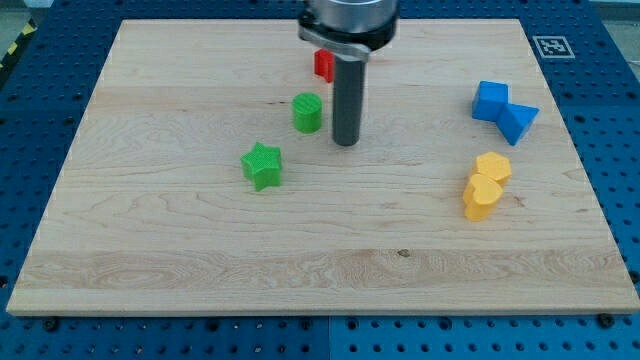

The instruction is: Place the green circle vertically above the green star

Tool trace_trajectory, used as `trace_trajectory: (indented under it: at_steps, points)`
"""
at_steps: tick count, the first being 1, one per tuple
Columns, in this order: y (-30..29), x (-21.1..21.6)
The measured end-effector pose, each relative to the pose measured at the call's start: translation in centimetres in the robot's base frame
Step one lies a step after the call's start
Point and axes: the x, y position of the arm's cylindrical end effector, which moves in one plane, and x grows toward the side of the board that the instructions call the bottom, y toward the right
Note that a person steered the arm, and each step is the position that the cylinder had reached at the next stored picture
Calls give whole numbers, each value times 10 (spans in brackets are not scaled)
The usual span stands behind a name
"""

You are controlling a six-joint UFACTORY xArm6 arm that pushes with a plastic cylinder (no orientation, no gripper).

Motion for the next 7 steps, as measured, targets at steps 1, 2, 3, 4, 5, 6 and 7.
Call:
trace_trajectory:
  at_steps: [1,2,3,4,5,6,7]
  points:
    - [2,-25]
    - [-12,-32]
    - [-31,-32]
    - [-61,-32]
    - [-72,-32]
    - [-34,-44]
    - [4,-60]
